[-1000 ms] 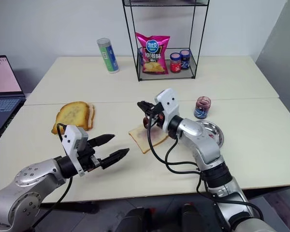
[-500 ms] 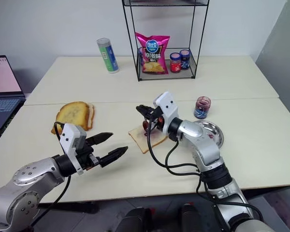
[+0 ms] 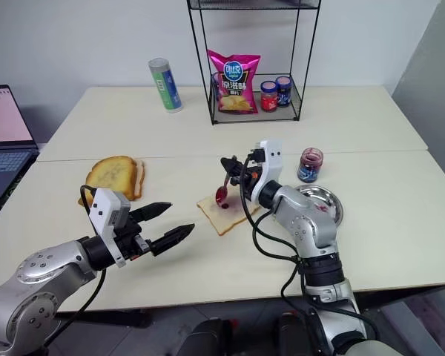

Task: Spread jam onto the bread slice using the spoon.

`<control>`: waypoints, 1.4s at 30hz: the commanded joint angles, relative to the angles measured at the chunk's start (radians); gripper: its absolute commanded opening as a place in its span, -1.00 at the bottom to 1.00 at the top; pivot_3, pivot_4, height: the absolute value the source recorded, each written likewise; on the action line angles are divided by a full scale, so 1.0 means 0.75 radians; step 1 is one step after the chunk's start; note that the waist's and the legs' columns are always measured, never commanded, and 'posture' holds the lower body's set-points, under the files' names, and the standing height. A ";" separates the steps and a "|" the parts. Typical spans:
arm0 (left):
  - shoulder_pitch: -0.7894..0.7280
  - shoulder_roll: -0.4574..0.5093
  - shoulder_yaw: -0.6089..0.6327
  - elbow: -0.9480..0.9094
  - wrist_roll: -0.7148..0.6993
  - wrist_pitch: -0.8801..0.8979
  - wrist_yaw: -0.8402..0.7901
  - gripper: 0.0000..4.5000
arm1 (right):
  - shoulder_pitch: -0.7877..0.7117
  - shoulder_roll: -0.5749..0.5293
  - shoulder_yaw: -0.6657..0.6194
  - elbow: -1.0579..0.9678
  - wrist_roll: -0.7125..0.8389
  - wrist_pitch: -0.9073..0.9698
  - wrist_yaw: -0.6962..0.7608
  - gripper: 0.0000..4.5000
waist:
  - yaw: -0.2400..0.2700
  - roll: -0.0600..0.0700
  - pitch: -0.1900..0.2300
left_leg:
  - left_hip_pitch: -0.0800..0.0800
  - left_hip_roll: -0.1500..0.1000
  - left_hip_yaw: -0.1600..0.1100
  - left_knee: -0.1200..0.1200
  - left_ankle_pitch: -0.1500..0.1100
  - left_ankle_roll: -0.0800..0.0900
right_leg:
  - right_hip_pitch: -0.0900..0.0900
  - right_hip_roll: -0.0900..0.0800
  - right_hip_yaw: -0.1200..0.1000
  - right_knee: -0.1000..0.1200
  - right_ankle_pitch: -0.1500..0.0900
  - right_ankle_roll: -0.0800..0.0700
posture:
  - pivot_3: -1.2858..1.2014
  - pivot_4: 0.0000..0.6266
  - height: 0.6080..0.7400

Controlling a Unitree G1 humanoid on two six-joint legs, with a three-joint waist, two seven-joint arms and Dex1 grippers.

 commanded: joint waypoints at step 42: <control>-0.080 0.028 -0.023 0.027 0.021 -0.058 -0.016 1.00 | -0.093 0.075 -0.193 0.250 0.142 0.085 -0.115 -0.98 | -0.002 0.000 0.000 | 0.000 -0.001 0.000 0.000 0.000 0.000 | 0.000 0.002 0.000 0.000 0.000 0.000 | 0.03 -0.52 1.00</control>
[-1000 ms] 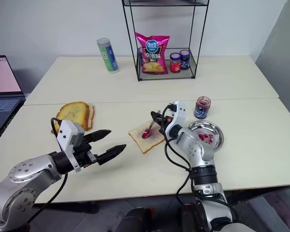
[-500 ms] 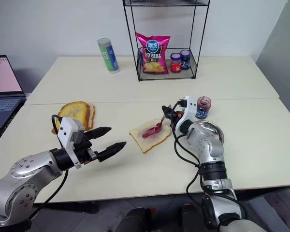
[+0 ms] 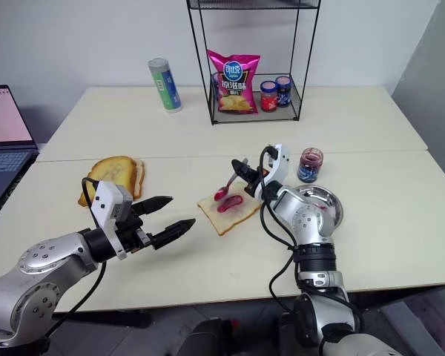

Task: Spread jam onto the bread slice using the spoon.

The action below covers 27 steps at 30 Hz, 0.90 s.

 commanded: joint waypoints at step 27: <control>-0.039 0.012 0.000 -0.012 0.007 -0.026 -0.008 1.00 | -0.134 -0.099 -0.126 -0.001 0.091 0.051 -0.048 -0.98 | -0.002 0.000 0.000 | 0.000 0.001 0.000 -0.001 0.000 0.000 | 0.000 0.000 0.000 0.000 0.000 0.000 | 0.03 -0.52 1.00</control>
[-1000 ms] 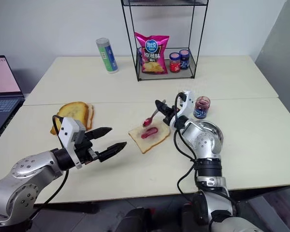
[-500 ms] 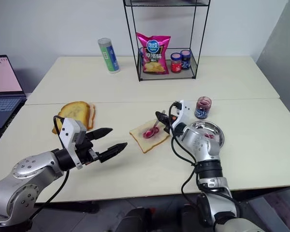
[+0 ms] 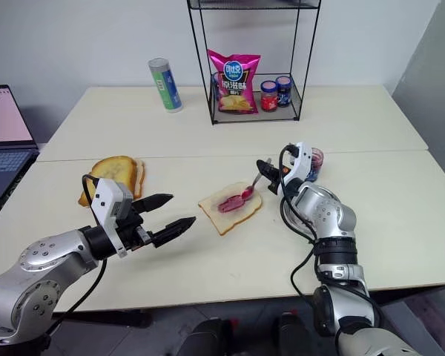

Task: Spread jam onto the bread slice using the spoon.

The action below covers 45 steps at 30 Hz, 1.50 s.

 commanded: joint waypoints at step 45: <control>-0.680 -0.209 -0.736 0.455 0.412 -0.437 -0.395 1.00 | 0.575 -0.446 -0.395 -0.903 0.471 0.191 -0.326 -0.98 | 0.024 0.000 0.000 | -0.001 -0.001 0.003 0.000 0.000 0.001 | 0.001 0.002 0.002 -0.001 -0.004 0.007 | 0.03 -0.52 1.00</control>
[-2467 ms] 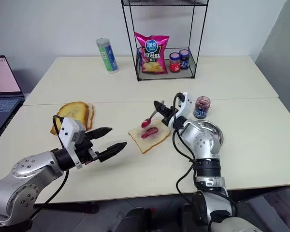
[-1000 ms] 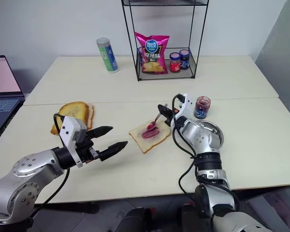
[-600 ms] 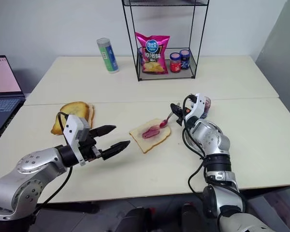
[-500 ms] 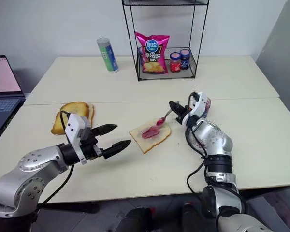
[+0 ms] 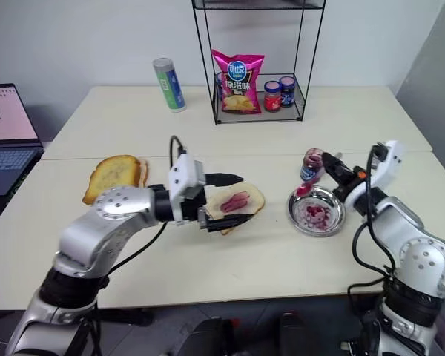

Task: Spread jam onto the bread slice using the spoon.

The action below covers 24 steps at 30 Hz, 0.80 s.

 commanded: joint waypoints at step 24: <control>-0.131 -0.295 -0.137 0.235 0.229 -0.230 -0.066 1.00 | 0.070 0.061 -0.112 0.659 -0.037 -0.490 0.379 -0.98 | 0.002 0.000 0.000 | 0.000 0.000 0.000 0.002 0.000 0.000 | 0.000 0.001 0.000 0.001 0.001 0.001 | 0.03 -0.52 1.00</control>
